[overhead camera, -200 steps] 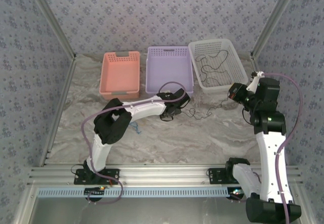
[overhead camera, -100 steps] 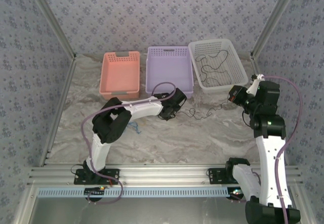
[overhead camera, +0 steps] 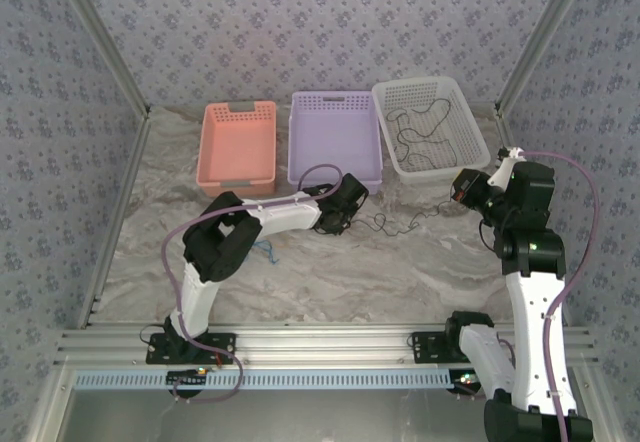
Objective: Untangle the cables
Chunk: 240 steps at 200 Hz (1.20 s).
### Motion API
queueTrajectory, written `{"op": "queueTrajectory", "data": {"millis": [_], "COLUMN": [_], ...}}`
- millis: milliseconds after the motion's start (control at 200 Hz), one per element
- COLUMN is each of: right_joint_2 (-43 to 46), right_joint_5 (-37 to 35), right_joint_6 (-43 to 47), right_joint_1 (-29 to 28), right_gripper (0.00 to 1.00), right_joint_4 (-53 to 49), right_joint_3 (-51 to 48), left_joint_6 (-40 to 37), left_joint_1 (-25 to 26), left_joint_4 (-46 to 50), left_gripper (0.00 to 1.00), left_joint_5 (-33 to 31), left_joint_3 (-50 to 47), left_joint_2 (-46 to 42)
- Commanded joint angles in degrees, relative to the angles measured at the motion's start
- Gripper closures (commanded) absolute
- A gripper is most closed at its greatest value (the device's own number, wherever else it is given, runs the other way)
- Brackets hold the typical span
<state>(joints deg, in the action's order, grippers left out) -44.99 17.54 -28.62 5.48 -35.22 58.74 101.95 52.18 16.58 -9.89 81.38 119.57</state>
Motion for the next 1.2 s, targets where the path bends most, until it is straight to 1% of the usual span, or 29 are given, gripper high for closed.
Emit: {"op": "queueTrajectory", "data": {"millis": [0, 45, 245, 280, 415, 485, 540, 675, 819, 839, 894, 944, 1074, 1194], "right_joint_2": [0.7, 0.7, 0.7, 0.7, 0.7, 0.7, 0.7, -0.1, -3.7, -4.5, -6.3, -8.1, -13.2, -17.2], "right_joint_5": [0.1, 0.0, -0.1, -0.1, -0.1, -0.2, -0.4, -0.9, -1.0, -1.1, -1.3, -1.4, -1.9, -2.1], "right_joint_6": [0.9, 0.9, 0.7, 0.7, 0.7, 0.9, 0.9, 0.8, -0.1, -0.2, -0.9, -1.8, -4.0, -5.6], "right_joint_1": [-0.2, -0.2, -0.1, -0.1, -0.2, 0.0, 0.1, 0.6, 2.7, 3.3, 4.7, 6.5, 10.3, 11.9], "right_gripper": [1.0, 1.0, 1.0, 1.0, 1.0, 1.0, 1.0, 1.0, 1.0, 1.0, 1.0, 1.0, 1.0, 1.0], "right_joint_4": [-0.5, -0.5, -0.3, -0.3, -0.3, -0.4, -0.5, 0.2, 0.5, 0.5, 0.5, 2.7, 4.1, 6.0], "right_joint_3": [-0.4, -0.3, -0.3, -0.3, -0.3, -0.1, 0.3, 2.9, 9.0, 11.7, 15.0, 17.9, 25.3, 29.9], "left_joint_6": [3.5, 3.9, 4.7, 4.6, 4.7, 4.2, 2.8, -2.2, -9.0, -9.9, -11.8, -13.5, -15.7, -16.9], "left_joint_1": [1.8, 2.0, 2.1, 2.1, 2.1, 2.1, 2.3, 2.0, -0.3, -0.7, -1.4, -2.1, -4.6, -7.6], "left_joint_4": [-9.5, -9.5, -10.9, -11.0, -13.3, -13.5, -12.3, -5.2, 0.6, 1.7, 5.6, 7.6, 13.7, 16.1], "left_gripper": [0.62, 0.63, 0.76, 0.8, 1.0, 1.0, 1.0, 1.0, 1.0, 1.0, 1.0, 1.0, 1.0, 1.0], "left_joint_5": [7.9, 8.0, 8.1, 8.1, 7.9, 6.6, 4.2, -3.2, -7.5, -8.1, -10.0, -11.4, -14.8, -15.0], "left_joint_3": [-0.7, -0.8, -1.7, -1.6, -2.7, -4.0, -5.0, -10.2, -18.5, -19.4, -21.8, -24.5, -31.0, -36.9], "left_joint_2": [5.0, 5.1, 5.3, 5.3, 4.9, 3.6, 1.2, -8.5, -19.9, -21.4, -25.6, -29.3, -39.3, -48.0]}}
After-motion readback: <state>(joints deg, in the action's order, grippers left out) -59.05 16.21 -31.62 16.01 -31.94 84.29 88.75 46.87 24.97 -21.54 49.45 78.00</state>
